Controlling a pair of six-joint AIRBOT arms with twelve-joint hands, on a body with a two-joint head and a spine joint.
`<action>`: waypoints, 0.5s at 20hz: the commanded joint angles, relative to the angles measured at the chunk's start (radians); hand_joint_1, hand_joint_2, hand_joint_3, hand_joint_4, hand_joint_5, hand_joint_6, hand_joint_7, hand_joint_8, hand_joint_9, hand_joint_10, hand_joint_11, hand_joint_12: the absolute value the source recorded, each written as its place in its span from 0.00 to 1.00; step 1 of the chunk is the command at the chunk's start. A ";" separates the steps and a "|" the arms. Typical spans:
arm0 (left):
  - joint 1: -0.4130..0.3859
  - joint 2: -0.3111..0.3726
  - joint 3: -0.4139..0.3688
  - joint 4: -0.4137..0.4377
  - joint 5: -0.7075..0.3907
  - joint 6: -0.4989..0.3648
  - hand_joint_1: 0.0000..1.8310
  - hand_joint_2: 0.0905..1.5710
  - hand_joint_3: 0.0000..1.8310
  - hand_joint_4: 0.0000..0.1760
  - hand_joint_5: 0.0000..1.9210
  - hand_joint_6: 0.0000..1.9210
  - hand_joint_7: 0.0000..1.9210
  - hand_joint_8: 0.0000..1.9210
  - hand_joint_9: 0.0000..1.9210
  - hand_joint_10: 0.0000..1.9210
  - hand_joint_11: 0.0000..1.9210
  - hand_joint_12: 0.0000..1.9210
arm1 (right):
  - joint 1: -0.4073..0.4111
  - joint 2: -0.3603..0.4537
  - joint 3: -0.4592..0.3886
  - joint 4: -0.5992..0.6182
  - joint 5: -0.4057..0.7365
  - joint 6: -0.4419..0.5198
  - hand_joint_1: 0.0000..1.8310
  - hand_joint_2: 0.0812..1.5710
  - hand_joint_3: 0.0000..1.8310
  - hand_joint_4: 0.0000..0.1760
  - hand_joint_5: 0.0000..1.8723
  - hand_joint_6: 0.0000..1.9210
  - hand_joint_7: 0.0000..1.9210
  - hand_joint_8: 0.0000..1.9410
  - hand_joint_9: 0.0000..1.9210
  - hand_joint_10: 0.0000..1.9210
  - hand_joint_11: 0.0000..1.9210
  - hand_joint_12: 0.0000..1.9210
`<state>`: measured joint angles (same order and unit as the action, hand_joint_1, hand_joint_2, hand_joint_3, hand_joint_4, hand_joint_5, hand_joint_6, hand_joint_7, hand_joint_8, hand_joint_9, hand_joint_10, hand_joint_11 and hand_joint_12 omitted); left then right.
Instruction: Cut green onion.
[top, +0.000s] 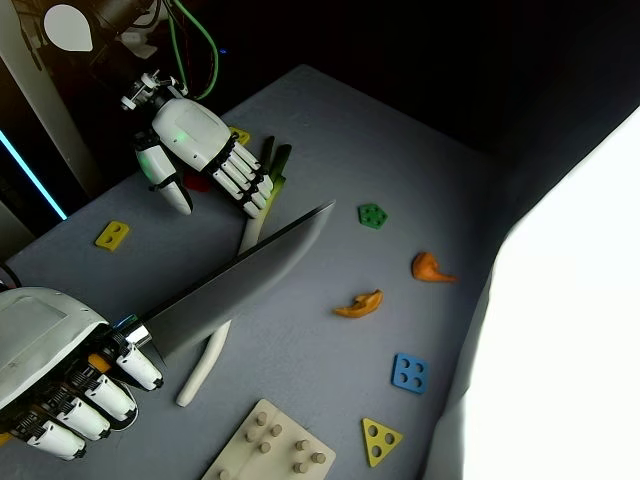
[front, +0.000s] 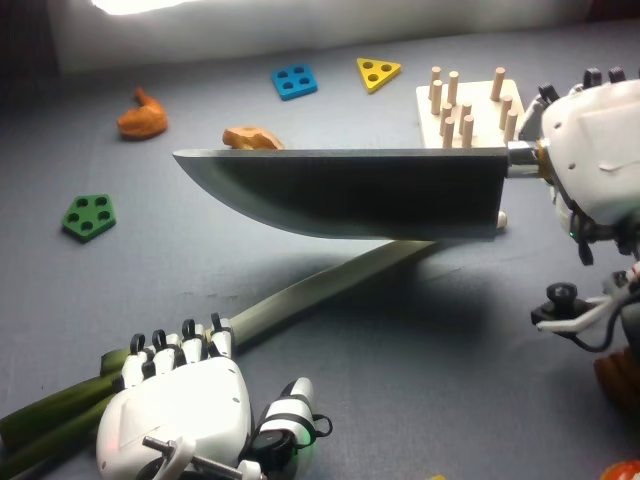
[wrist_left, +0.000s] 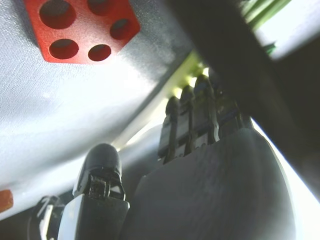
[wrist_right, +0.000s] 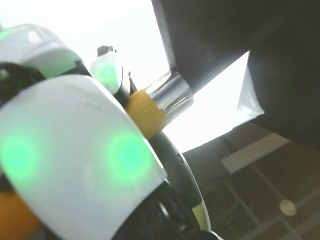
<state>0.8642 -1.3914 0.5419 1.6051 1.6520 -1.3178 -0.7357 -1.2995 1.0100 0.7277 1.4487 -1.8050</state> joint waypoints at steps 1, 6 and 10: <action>0.002 -0.004 0.006 0.014 0.001 -0.001 0.00 0.88 0.00 0.00 0.12 0.00 0.10 0.00 0.08 0.01 0.00 0.24 | -0.008 0.010 0.003 -0.064 0.101 -0.014 0.86 0.57 0.30 1.00 0.77 1.00 0.80 1.00 0.84 1.00 0.89 1.00; 0.001 -0.004 0.006 0.014 0.001 -0.001 0.00 0.86 0.00 0.00 0.07 0.00 0.07 0.00 0.05 0.01 0.00 0.13 | -0.045 0.013 0.007 -0.099 0.121 -0.014 0.86 0.56 0.32 1.00 0.79 1.00 0.82 1.00 0.86 1.00 0.91 1.00; 0.001 -0.004 0.007 0.014 0.002 -0.001 0.00 0.84 0.00 0.00 0.05 0.00 0.05 0.00 0.04 0.00 0.00 0.09 | -0.065 0.029 0.007 -0.107 0.127 -0.028 0.85 0.57 0.31 1.00 0.81 1.00 0.83 1.00 0.86 1.00 0.91 1.00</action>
<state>0.8642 -1.3914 0.5419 1.5967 1.6386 -1.3174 -0.7975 -1.2789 1.0100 0.6464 1.5009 -1.7916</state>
